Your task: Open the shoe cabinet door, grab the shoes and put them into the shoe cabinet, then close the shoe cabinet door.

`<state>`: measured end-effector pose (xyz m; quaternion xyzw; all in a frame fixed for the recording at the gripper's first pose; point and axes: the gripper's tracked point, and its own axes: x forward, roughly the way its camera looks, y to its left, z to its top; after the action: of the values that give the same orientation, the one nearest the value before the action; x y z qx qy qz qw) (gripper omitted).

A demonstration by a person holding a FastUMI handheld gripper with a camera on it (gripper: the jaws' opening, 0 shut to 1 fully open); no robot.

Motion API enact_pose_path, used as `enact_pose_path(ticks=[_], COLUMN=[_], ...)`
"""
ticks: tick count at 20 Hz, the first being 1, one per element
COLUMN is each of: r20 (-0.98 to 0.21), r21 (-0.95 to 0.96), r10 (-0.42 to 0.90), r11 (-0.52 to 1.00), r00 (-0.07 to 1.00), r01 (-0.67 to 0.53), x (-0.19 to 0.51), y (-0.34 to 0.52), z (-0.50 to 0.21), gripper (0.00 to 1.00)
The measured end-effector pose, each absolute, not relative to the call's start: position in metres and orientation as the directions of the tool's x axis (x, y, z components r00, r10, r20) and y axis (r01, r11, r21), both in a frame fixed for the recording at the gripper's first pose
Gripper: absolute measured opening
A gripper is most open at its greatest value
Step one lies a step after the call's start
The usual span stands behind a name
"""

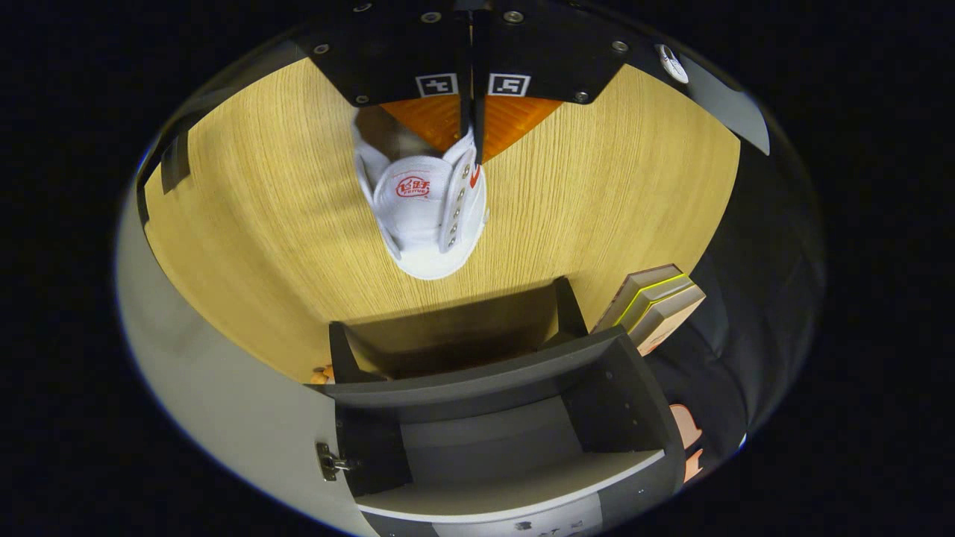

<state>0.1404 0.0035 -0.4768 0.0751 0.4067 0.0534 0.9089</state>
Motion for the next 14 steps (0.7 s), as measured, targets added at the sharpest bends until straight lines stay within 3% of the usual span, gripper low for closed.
enact_pose_path(ticks=[8, 14], r20=[-0.680, -0.583], r21=[0.140, 0.120], r10=[0.154, 0.167], r11=[0.987, 0.986], r00=[0.717, 0.795], r01=[-0.079, -0.119], x=[0.138, 0.141], y=[-0.001, -0.001], z=[-0.418, -0.334], gripper=[0.01, 0.01])
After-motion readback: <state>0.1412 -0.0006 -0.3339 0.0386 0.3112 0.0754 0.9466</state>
